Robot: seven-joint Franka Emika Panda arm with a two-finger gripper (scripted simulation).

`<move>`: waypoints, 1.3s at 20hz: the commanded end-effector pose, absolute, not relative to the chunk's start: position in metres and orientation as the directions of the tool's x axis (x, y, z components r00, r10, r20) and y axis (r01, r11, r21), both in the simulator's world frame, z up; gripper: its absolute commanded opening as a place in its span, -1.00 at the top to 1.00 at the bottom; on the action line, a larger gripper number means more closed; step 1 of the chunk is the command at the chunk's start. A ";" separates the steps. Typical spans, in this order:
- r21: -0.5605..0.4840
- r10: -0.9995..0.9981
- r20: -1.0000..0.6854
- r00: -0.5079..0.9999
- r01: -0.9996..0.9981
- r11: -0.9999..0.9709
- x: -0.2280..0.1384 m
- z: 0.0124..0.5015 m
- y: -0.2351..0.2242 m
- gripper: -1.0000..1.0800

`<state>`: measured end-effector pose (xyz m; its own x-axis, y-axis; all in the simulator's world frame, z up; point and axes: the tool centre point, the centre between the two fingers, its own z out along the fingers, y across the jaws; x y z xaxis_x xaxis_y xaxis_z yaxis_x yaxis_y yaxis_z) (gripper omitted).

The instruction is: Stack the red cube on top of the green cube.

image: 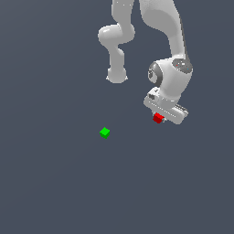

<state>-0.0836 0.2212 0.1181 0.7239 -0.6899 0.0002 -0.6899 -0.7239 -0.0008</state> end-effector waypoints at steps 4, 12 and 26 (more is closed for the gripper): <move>-0.001 -0.690 0.000 0.724 -0.690 -0.724 -0.083 0.117 0.218 1.00; -0.001 -0.690 0.000 0.724 -0.690 -0.724 -0.079 0.110 0.179 1.00; 0.000 -0.690 0.001 0.723 -0.690 -0.723 -0.062 0.081 0.026 1.00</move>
<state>-0.0638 0.0440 0.0839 0.7228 -0.6911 0.0002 -0.6911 -0.7228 0.0004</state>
